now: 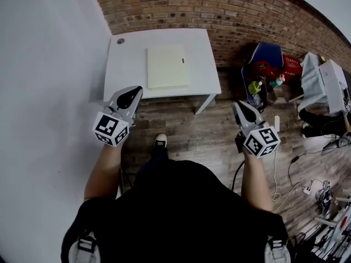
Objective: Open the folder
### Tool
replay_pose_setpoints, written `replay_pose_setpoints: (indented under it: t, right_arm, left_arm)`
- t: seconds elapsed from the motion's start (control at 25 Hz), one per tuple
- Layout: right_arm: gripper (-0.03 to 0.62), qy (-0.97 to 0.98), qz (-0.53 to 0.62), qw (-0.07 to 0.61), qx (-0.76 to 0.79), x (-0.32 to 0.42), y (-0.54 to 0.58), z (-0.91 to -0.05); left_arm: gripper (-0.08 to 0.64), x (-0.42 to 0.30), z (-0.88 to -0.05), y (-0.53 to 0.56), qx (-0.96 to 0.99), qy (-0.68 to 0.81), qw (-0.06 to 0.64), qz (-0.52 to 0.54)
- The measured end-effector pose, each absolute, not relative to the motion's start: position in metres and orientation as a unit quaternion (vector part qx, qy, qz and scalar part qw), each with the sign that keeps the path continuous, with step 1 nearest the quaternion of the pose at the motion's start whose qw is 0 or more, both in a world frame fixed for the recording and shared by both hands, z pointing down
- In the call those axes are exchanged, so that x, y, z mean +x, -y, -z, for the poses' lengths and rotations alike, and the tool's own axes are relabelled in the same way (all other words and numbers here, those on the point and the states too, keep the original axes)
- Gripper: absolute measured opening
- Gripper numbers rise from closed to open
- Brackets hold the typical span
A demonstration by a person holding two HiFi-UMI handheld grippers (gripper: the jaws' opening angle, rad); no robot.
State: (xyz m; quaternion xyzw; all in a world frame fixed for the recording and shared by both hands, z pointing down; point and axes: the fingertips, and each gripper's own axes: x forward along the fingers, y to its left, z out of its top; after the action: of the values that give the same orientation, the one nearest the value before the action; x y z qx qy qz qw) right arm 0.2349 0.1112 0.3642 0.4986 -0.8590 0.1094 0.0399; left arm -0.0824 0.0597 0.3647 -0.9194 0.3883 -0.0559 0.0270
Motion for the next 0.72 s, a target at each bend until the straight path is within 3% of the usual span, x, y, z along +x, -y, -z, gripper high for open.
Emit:
replay_pose_setpoints:
  t: [0.72]
  right_arm:
    - [0.003, 0.850, -0.114, 0.040, 0.513, 0.233, -0.046, -0.370]
  left_arm:
    - [0.003, -0.084, -0.375, 0.012, -0.924, -0.377, 0.015, 0.062]
